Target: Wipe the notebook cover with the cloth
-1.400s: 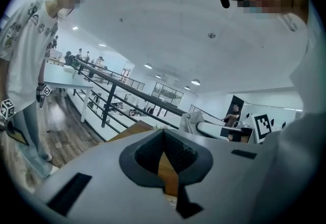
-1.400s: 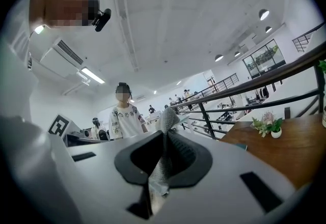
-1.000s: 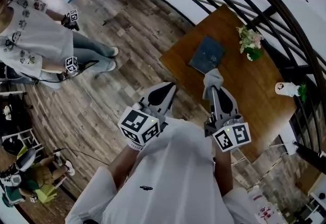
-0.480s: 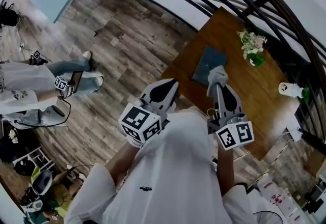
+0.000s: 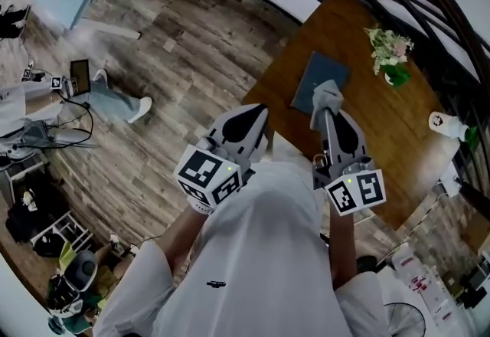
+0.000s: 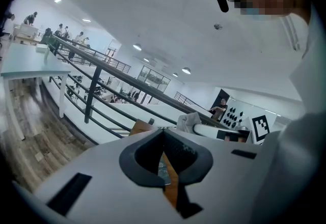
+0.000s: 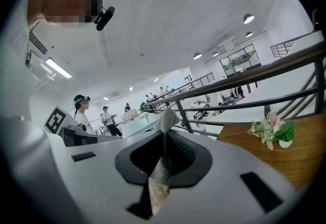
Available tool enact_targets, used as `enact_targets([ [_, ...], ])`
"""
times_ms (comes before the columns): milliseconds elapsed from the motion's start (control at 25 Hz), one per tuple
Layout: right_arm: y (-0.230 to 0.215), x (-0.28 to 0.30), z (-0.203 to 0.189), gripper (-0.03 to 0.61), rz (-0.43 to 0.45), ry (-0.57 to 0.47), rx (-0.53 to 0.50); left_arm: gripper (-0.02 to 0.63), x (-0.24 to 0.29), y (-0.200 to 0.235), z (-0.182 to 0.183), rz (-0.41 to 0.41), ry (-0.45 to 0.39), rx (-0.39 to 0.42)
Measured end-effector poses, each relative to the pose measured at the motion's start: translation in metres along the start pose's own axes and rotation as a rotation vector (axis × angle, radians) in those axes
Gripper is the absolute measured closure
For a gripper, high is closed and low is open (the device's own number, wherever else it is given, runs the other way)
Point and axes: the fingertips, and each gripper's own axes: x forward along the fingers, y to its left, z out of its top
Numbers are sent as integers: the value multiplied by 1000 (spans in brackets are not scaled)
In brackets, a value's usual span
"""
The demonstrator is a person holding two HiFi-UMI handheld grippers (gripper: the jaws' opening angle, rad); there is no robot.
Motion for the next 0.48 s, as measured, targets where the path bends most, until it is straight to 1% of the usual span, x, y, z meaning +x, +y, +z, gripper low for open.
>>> enact_targets([
  [200, -8, 10, -9, 549, -13, 22, 8, 594, 11, 8, -5, 4, 21, -12],
  [320, -22, 22, -15, 549, -20, 31, 18, 594, 25, 15, -8, 8, 28, -8],
  [480, -40, 34, -26, 549, -37, 50, 42, 594, 43, 22, -20, 8, 59, -18],
])
